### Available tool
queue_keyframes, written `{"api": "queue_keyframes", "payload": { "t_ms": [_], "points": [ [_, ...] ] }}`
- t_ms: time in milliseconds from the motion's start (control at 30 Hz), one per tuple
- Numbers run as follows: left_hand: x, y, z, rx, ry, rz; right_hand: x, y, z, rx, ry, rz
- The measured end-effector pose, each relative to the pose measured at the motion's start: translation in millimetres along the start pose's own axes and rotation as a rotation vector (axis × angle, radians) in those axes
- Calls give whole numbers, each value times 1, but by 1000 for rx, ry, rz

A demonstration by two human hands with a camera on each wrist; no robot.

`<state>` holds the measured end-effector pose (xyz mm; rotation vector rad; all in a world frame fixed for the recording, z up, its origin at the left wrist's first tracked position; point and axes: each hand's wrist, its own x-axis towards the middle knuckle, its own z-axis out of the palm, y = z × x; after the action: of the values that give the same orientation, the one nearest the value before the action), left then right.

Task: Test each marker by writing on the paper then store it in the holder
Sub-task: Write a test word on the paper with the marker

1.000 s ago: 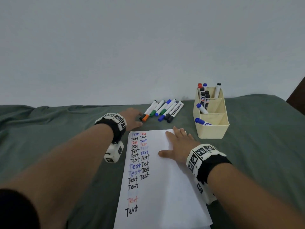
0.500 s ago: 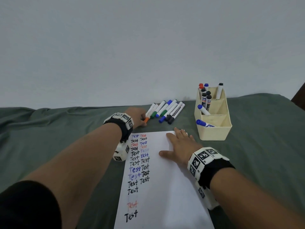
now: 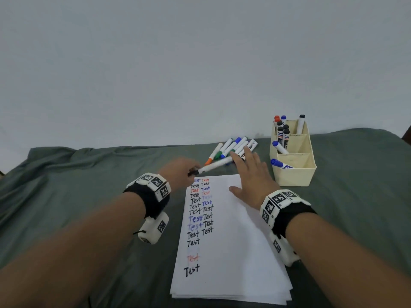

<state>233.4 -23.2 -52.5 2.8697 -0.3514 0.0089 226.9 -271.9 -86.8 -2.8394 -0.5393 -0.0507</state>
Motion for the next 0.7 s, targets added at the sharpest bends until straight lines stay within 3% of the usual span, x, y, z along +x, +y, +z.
{"api": "queue_keyframes", "payload": {
  "t_ms": [133,367,567,700],
  "points": [
    [-18,21,10,-21,38,146,2,-2,-4,-113,-6,-77],
    [-21,45,26,15,-55,77,-1,-7,-10,-42,-15,-53],
    [-26,38,23,36,-128,34,-6,-19,-25,18,-211,-49],
    [-27,26,10,91,-187,-38,-12,-25,-30,58,-245,-57]
  ]
}}
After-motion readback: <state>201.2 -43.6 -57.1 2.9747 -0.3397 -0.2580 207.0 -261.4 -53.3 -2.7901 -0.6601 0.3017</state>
